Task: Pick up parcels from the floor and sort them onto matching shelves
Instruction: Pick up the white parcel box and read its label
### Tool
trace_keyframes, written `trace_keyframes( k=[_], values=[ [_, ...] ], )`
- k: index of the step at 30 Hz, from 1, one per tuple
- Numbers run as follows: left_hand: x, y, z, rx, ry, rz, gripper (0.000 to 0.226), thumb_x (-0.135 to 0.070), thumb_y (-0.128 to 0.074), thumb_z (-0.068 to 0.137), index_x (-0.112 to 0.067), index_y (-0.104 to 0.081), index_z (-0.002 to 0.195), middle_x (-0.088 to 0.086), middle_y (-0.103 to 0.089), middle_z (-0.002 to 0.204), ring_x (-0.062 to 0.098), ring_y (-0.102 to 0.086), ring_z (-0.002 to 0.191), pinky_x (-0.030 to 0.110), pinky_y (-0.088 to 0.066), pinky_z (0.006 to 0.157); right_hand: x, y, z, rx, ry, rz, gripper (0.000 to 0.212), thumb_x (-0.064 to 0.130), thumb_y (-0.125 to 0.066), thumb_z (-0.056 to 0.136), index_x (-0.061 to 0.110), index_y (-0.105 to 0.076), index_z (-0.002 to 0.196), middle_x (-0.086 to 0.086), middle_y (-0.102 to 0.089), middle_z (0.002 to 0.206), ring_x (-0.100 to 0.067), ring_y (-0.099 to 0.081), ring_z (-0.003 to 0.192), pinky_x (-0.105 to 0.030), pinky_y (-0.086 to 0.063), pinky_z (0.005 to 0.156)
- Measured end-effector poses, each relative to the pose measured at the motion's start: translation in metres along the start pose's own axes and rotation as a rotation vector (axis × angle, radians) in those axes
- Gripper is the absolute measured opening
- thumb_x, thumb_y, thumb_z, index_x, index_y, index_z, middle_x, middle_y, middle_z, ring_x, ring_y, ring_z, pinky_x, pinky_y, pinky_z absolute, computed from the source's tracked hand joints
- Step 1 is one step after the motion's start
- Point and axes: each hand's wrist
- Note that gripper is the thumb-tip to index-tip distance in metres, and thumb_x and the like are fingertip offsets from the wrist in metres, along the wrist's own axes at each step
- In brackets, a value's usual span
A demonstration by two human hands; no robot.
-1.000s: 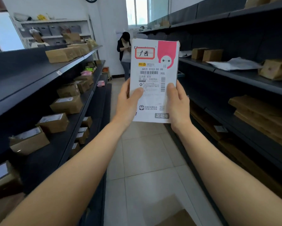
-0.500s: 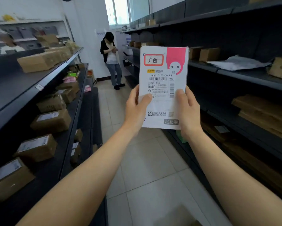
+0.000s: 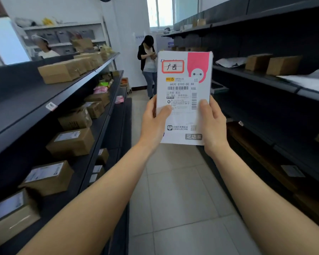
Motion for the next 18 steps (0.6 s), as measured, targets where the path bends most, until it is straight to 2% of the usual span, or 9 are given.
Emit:
trace_keyframes(
  k=[2,5,11,15,18],
  values=[
    [0.004,0.003,0.004,0.009,0.010,-0.019,0.043,-0.009,-0.053,0.096,-0.016,-0.046,0.137,0.003,-0.065,0.127,0.020,-0.066,0.111,0.035,-0.059,0.087,-0.005,-0.003,0.003,0.002,-0.021,0.019,0.027,0.020,-0.043,0.102,0.033,-0.065,0.111,0.015,-0.077,0.098,-0.008,-0.074,0.089,-0.024,-0.060,0.072],
    [0.012,0.021,0.042,-0.034,-0.023,-0.027,0.043,-0.006,-0.052,0.096,-0.012,-0.045,0.139,0.005,-0.065,0.127,0.021,-0.066,0.110,0.024,-0.060,0.078,-0.023,-0.031,0.037,0.025,-0.024,0.041,0.029,0.021,-0.044,0.102,0.026,-0.064,0.121,0.007,-0.076,0.107,-0.012,-0.074,0.093,-0.030,-0.061,0.077],
    [0.033,0.061,0.116,-0.093,-0.067,-0.032,0.043,-0.004,-0.052,0.096,-0.010,-0.044,0.138,0.004,-0.064,0.125,0.022,-0.065,0.111,0.024,-0.059,0.079,-0.057,-0.092,0.097,0.049,-0.020,0.043,0.030,0.020,-0.043,0.101,0.023,-0.065,0.122,0.007,-0.076,0.107,-0.010,-0.073,0.092,-0.024,-0.060,0.074],
    [0.042,0.083,0.161,-0.098,-0.086,-0.018,0.031,-0.004,-0.052,0.096,-0.020,-0.050,0.122,-0.002,-0.066,0.114,0.022,-0.066,0.108,0.022,-0.059,0.075,-0.075,-0.125,0.136,0.056,-0.015,0.073,0.031,0.020,-0.045,0.100,0.021,-0.064,0.124,0.005,-0.076,0.110,-0.009,-0.074,0.092,-0.020,-0.057,0.069],
    [0.049,0.099,0.190,-0.117,-0.086,0.002,0.035,-0.004,-0.052,0.096,-0.013,-0.049,0.130,0.004,-0.065,0.123,0.023,-0.067,0.107,0.020,-0.059,0.071,-0.090,-0.148,0.161,0.082,-0.029,0.109,0.031,0.020,-0.045,0.101,0.021,-0.064,0.125,0.004,-0.075,0.110,-0.009,-0.074,0.091,-0.019,-0.057,0.067]
  ],
)
Point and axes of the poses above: each hand's wrist, its own z-axis towards the middle knuckle, its own y-axis out of the back of the hand, x = y × z
